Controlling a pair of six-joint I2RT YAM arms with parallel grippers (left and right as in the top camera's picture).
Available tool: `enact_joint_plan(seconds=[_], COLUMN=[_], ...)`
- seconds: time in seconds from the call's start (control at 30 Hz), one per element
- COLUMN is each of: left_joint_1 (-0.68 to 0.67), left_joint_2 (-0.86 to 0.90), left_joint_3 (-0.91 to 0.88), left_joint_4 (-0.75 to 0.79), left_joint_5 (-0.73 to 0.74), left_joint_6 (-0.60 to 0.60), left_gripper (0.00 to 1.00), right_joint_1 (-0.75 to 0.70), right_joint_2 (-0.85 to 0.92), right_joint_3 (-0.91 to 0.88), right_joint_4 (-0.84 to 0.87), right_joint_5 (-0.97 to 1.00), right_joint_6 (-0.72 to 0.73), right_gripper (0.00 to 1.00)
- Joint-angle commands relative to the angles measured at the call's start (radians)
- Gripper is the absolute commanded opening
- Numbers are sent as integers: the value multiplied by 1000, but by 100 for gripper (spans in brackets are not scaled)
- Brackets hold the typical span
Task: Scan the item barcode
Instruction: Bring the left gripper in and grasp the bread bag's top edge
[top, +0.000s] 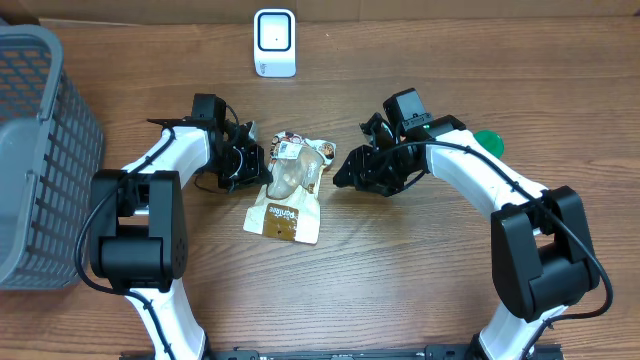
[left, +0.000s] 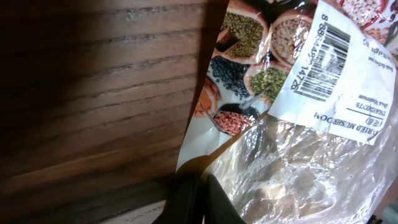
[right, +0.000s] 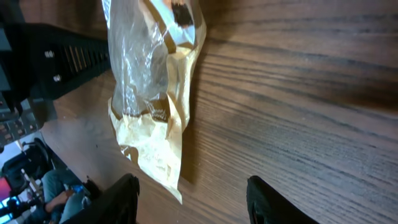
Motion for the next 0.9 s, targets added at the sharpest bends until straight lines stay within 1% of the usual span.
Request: enact_joint_plan(seconds=[0.0,0.57,0.73,0.87], left_joint_1=[-1,-1,-1,-1], left_joint_2=[27,27,27,27], left_joint_3=[-39,-39,-39,-39], left_joint_4=[-6,-8,-7,-9], left_joint_5=[-60,-60,-60,-60], left_joint_6=[-10,-10,-10,-10], left_gripper=[4,4,4,4], right_joint_1=[5,5,35,76], right_joint_2=[-18,-18,-4,49], right_joint_3=[-3,-3,-8,-8], right_joint_4=[11,49,106,159], right_joint_5=[21,39,43,46], right_joint_6=[25,70,110,157], right_gripper=[54,55,54,54])
